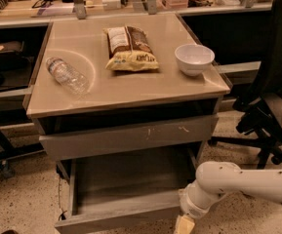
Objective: Open middle drawer
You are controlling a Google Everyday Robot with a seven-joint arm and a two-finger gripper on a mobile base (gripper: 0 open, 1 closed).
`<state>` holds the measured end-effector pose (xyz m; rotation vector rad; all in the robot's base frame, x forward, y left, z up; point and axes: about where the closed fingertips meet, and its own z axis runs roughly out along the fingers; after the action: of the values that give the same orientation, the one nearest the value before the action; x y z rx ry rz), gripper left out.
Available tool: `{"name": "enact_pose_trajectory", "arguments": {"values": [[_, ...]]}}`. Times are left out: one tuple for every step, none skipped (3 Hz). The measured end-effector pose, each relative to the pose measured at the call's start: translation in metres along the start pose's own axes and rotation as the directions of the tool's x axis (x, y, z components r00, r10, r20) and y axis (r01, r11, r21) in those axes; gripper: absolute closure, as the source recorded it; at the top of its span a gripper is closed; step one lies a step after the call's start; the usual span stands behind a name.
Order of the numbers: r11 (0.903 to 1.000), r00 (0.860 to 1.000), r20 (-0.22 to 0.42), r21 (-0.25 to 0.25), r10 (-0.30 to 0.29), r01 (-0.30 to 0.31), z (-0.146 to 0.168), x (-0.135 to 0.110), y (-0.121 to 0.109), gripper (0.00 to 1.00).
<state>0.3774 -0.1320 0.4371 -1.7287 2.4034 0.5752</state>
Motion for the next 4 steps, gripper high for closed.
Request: {"name": "enact_pose_trajectory", "arguments": {"values": [[0.9999, 1.0, -0.019, -0.012, -0.008, 0.008, 0.013, 0.003, -0.005, 0.0], [0.9994, 0.999, -0.044, -0.034, -0.011, 0.009, 0.025, 0.01, -0.003, 0.0], [0.9994, 0.999, -0.044, -0.034, -0.011, 0.009, 0.022, 0.009, -0.002, 0.0], [0.9985, 1.0, -0.01, -0.054, 0.003, -0.004, 0.019, 0.023, 0.019, 0.0]]}}
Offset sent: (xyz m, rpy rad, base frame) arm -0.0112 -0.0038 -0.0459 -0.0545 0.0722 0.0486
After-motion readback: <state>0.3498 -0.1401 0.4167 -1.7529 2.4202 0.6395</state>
